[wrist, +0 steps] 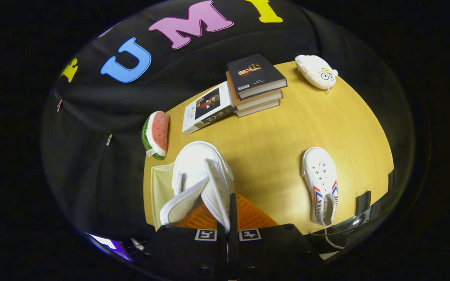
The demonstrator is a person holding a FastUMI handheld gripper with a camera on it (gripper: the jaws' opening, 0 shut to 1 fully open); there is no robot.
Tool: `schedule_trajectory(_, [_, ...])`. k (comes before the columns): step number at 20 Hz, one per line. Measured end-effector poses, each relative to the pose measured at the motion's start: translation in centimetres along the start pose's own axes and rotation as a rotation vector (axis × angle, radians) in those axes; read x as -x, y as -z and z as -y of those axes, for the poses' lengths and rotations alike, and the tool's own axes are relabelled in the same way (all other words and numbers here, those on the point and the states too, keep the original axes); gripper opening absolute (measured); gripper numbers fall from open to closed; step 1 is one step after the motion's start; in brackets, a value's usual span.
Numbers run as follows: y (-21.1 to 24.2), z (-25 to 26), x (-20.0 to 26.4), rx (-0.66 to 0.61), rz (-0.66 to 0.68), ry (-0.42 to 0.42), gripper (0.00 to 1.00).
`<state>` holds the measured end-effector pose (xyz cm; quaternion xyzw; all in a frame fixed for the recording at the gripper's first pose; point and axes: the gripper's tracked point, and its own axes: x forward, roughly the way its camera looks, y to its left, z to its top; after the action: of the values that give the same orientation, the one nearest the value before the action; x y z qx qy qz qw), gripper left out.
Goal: Open the storage box then place both shoes into the box .Put the left shoe in first, then the right shoe, with the right side of both shoes facing outward in a uniform manner.
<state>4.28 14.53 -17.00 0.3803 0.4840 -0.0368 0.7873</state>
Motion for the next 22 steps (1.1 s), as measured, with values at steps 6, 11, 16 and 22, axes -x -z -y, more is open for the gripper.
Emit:
schedule_trajectory(6, [4.9, -5.9, -4.5, -0.053, -0.143, 0.025, 0.06])
schedule_trajectory(11, [7.4, -6.7, -9.2, -0.065, -0.176, 0.133, 0.06])
schedule_trajectory(16, [9.0, -7.4, -12.0, -0.1, -0.188, 0.183, 0.06])
schedule_trajectory(22, [10.3, -10.0, -13.7, -0.146, -0.219, 0.049, 0.29])
